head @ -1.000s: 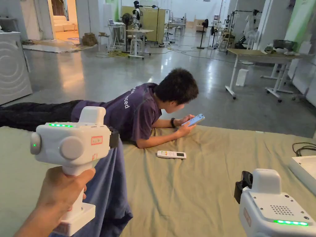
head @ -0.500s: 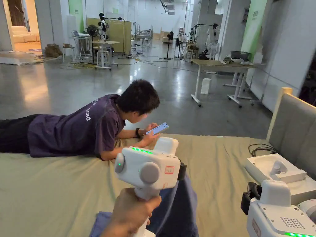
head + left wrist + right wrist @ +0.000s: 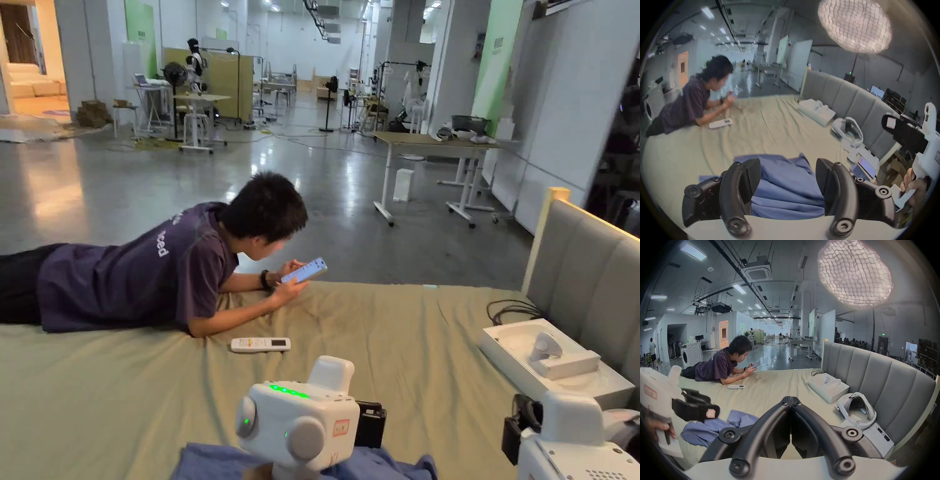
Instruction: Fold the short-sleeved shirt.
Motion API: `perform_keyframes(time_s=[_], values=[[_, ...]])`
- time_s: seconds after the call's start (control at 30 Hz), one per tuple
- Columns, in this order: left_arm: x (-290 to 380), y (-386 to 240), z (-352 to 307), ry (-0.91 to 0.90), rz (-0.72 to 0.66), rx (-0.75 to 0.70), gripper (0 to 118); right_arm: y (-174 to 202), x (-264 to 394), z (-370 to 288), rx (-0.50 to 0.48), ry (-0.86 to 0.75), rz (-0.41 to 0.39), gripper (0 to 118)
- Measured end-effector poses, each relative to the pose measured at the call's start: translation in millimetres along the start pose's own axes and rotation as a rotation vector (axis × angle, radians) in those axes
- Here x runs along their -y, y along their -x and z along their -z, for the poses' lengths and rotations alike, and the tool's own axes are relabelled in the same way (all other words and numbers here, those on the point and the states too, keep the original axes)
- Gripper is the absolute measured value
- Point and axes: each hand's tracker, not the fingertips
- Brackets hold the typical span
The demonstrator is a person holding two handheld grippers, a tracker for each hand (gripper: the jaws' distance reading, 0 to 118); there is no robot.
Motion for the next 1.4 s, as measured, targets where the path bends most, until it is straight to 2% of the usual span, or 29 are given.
perform_keyframes(time_s=[0.07, 0.1, 0.17, 0.3, 0.33, 0.4, 0.53, 0.6, 0.63, 0.67, 0.73, 1.03, 1.33, 1.37, 1.4], values=[[-4.3, 5.3, -13.0, -0.101, 0.035, -0.050, 75, 6.2, -3.6, -0.5, -0.018, -0.018, -0.014, 0], [-5.5, 19.2, -57.8, -0.148, 0.050, -0.087, 75, 10.3, -5.5, 0.1, -0.020, -0.030, -0.024, 0], [-5.5, 30.3, -92.7, -0.223, 0.078, -0.207, 75, 19.5, -10.0, -0.3, -0.019, -0.052, -0.033, 0], [1.7, 73.0, -119.8, -0.319, 0.100, -0.415, 72, 36.4, -14.7, 1.8, -0.043, -0.088, 0.005, 0], [6.6, 80.9, -128.7, -0.307, 0.060, -0.406, 66, 41.0, -15.2, 3.8, -0.051, -0.090, 0.014, 0], [13.5, 96.5, -140.9, -0.304, 0.032, -0.416, 41, 49.7, -15.6, 7.4, -0.056, -0.092, 0.032, 0], [30.0, 115.7, -159.5, -0.329, -0.012, -0.480, 34, 64.2, -16.3, 13.1, -0.068, -0.100, 0.072, 0], [38.7, 124.4, -163.5, -0.324, -0.031, -0.484, 9, 70.7, -17.0, 15.2, -0.070, -0.102, 0.067, 0], [42.9, 128.5, -164.8, -0.321, -0.041, -0.492, 2, 73.2, -17.1, 16.1, -0.072, -0.101, 0.061, 0], [48.5, 134.3, -164.3, -0.311, -0.050, -0.545, 1, 75.7, -16.5, 16.4, -0.072, -0.103, 0.054, 0], [57.0, 142.4, -167.7, -0.302, -0.102, -0.505, 1, 78.6, -16.1, 17.5, -0.080, -0.101, 0.049, 0], [54.1, 154.0, -160.6, -0.223, -0.135, -0.502, 1, 94.4, -12.0, 27.4, -0.117, -0.082, 0.014, 0], [51.2, 227.7, -63.4, 0.185, -0.264, -0.412, 3, 99.0, 6.4, 52.9, -0.144, -0.012, -0.011, 0], [50.3, 233.9, -51.9, 0.218, -0.265, -0.402, 11, 96.6, 10.0, 57.1, -0.156, 0.012, -0.005, 0], [49.4, 239.6, -41.2, 0.252, -0.270, -0.398, 27, 94.3, 14.2, 61.6, -0.157, 0.033, -0.002, 0]])
